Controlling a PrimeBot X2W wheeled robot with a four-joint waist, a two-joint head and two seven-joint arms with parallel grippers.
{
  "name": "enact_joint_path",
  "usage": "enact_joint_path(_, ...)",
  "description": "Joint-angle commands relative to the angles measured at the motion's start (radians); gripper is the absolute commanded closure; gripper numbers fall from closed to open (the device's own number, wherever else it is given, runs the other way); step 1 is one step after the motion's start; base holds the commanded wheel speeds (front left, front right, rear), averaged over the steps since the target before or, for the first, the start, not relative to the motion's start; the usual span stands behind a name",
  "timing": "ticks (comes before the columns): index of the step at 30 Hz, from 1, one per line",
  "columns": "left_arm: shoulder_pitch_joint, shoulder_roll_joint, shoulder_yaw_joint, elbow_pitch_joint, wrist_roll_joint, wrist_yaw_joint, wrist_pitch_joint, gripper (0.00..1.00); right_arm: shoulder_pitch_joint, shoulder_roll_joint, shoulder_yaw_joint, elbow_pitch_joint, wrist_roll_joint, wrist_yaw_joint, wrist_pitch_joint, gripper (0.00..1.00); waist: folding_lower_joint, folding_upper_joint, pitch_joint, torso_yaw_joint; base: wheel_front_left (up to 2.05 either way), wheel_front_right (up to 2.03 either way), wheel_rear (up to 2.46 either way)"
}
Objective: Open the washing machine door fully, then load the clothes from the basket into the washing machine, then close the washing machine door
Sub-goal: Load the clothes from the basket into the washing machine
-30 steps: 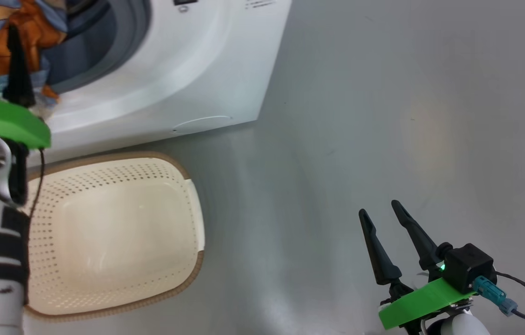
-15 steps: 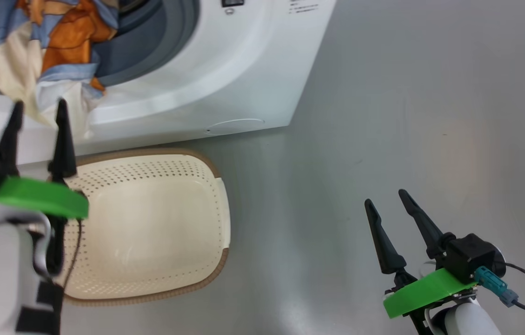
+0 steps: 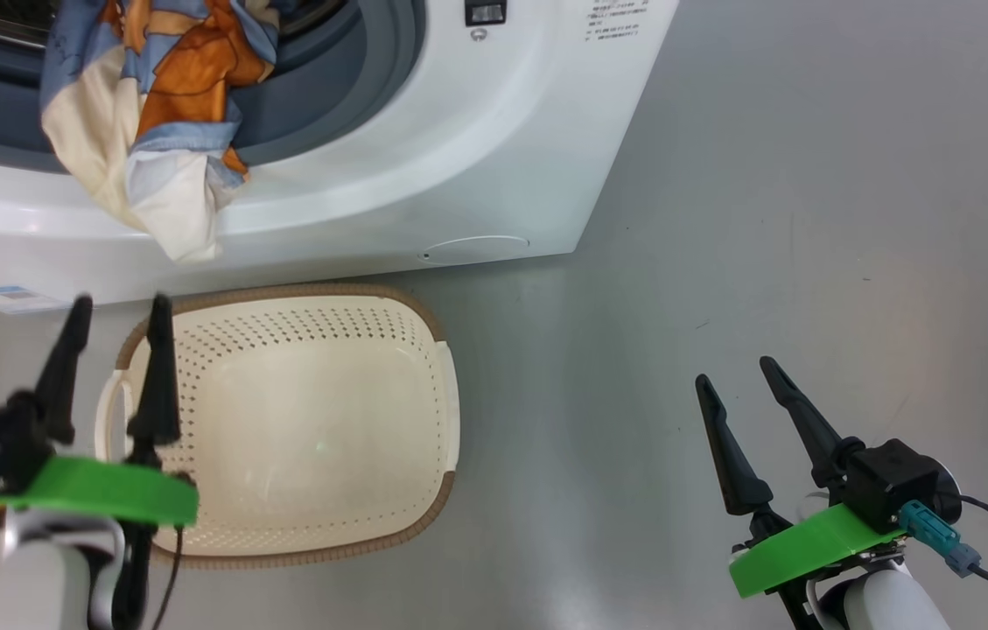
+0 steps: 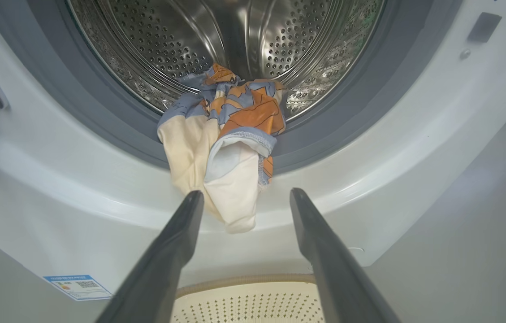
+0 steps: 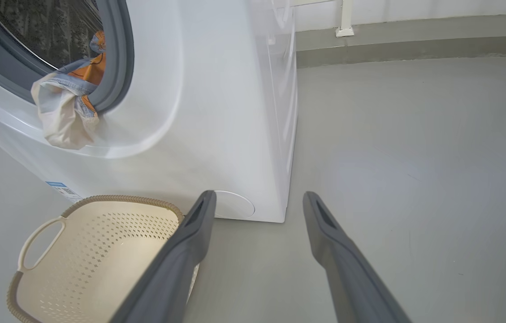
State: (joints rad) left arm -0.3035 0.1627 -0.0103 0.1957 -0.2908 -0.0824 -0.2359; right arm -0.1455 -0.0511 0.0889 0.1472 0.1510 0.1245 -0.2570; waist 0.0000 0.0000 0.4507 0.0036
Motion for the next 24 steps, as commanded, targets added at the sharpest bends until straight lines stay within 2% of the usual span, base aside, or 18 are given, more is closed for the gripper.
enact_joint_path(1,0.033,0.027,0.037,-0.041,-0.013,0.007,0.005,0.00,0.005,0.001,0.026,-0.017,-0.013,0.006,-0.005,0.00,0.0000,0.0000,-0.002,0.000,0.00,0.00,0.00)
enact_joint_path(12,0.135,0.032,0.049,-0.139,-0.032,0.030,0.038,0.00,0.011,0.001,0.021,-0.020,-0.017,0.006,-0.005,0.00,0.0000,0.0000,-0.013,-0.001,0.00,0.00,0.00)
enact_joint_path(24,0.181,0.041,0.054,-0.178,-0.045,0.047,0.066,0.00,0.014,0.001,0.004,-0.034,-0.024,0.006,-0.005,0.00,0.0000,0.0000,-0.020,-0.011,0.00,0.00,0.00)
